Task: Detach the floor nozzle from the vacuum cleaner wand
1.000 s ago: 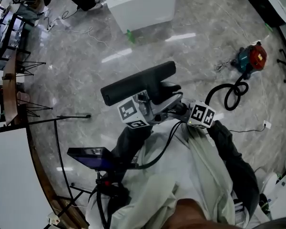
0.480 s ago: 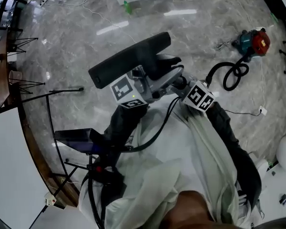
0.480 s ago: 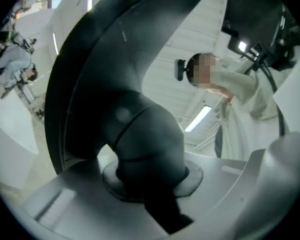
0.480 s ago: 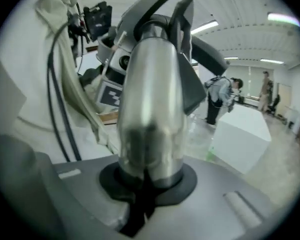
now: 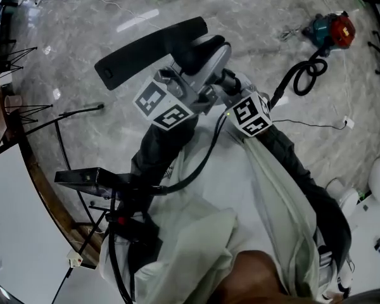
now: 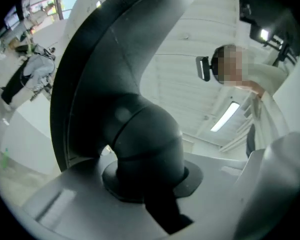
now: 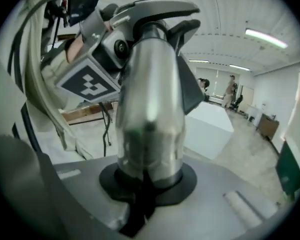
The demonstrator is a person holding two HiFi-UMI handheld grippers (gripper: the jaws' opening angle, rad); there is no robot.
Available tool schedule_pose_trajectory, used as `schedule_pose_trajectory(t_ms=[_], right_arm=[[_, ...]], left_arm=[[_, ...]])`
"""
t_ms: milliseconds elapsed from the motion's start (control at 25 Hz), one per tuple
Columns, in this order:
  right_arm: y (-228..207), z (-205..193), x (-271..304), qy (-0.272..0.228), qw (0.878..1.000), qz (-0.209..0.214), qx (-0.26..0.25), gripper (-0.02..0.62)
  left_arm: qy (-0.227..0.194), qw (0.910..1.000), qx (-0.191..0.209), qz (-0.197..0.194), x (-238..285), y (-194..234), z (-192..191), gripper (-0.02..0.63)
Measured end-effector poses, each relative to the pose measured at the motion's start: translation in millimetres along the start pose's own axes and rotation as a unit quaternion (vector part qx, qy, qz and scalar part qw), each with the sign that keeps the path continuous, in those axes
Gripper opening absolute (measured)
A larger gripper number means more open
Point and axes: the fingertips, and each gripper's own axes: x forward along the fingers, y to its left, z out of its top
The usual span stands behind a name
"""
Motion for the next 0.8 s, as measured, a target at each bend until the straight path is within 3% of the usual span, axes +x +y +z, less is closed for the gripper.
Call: schedule_pose_trajectory(t_ms=[80, 160, 240, 320, 400, 440, 520, 640, 720, 800], right_arm=[[-5.2, -1.6, -1.0, 0.009, 1.000, -0.023, -0.005, 0.038], [2.0, -1.4, -4.4, -0.001, 1.000, 0.010, -0.021, 0.038], [22.2, 1.9, -13.0, -0.023, 0.993, 0.106, -0.045, 0.040], [46.1, 2.3, -28.7, -0.034, 0.972, 0.225, -0.063, 0.040], [58.4, 0.3, -41.2, -0.032, 0.953, 0.297, -0.059, 0.040], [58.0, -0.4, -42.2, -0.029, 0.951, 0.303, -0.048, 0.040], [46.4, -0.5, -33.1, -0.025, 0.966, 0.257, -0.021, 0.040], [20.3, -1.0, -10.1, -0.019, 0.995, 0.098, 0.005, 0.040], [5.5, -2.0, -1.6, -0.007, 1.000, 0.010, 0.005, 0.040], [1.5, -1.7, 0.5, -0.001, 1.000, -0.016, -0.001, 0.040]], left_arm=[[0.001, 0.9999, -0.002, 0.015, 0.8, 2.4, 0.4, 0.071], [-0.003, 0.9984, 0.008, -0.056, -1.0, -17.5, 1.7, 0.072], [-0.010, 0.9854, 0.026, -0.168, -8.3, -48.6, 3.3, 0.072], [-0.008, 0.9666, 0.036, -0.254, -19.9, -68.9, -2.6, 0.074], [0.002, 0.9584, 0.030, -0.284, -28.1, -70.7, -13.3, 0.074], [0.004, 0.9594, 0.024, -0.281, -27.8, -68.0, -15.7, 0.074], [-0.004, 0.9701, 0.010, -0.242, -14.1, -61.3, -7.5, 0.072], [-0.001, 0.9916, -0.001, -0.130, 0.2, -33.4, -1.2, 0.071], [0.005, 0.9984, -0.007, -0.056, 0.2, -12.4, -2.3, 0.071], [0.004, 0.9996, -0.011, -0.026, -1.4, -4.7, -1.8, 0.071]])
